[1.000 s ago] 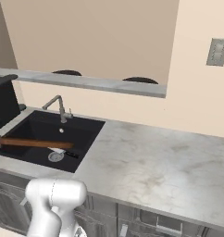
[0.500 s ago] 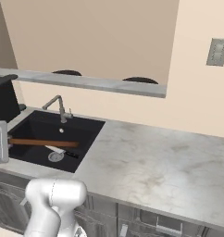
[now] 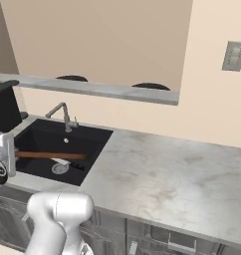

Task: Move the cutting board and knife to the sink. Then move spray from the cabinet to the counter.

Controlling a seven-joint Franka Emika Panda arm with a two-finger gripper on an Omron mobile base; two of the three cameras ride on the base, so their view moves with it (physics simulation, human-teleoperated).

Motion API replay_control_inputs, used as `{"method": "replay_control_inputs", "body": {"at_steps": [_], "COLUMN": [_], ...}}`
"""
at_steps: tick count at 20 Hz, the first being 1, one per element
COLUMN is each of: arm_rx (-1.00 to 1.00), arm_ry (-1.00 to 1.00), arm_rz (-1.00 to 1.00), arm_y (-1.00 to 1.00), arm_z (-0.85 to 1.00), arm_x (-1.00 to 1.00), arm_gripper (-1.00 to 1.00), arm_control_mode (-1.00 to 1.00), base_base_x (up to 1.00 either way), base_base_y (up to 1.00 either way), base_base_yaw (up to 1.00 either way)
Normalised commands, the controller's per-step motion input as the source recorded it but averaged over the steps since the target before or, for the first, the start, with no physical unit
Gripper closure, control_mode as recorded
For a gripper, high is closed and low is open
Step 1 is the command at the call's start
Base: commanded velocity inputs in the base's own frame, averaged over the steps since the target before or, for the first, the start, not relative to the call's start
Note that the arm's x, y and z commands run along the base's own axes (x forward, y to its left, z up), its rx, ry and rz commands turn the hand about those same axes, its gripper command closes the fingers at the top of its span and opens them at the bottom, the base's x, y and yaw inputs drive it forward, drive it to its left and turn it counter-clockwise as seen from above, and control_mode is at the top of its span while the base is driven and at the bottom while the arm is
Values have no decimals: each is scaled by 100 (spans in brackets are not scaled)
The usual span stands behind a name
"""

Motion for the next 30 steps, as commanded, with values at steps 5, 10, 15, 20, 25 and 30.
{"method": "replay_control_inputs", "body": {"at_steps": [5, 10, 15, 20, 25, 30], "arm_rx": [1, 0, 0, 0, 5, 10], "arm_ry": [9, 0, 0, 0, 0, 2], "arm_rz": [0, 1, 2, 1, 2, 1], "arm_y": [24, 47, 39, 23, 0, -1], "arm_z": [-1, 0, 0, -8, -17, -25], "arm_x": [0, 2, 11, 22, 29, 32], "arm_gripper": [100, 100, 100, 100, 100, 100], "arm_control_mode": [-100, -100, -100, -100, -100, -100], "base_base_x": [0, 0, 0, 0, 0, 0], "base_base_y": [0, 0, 0, 0, 0, 0], "base_base_yaw": [0, 0, 0, 0, 0, 0]}}
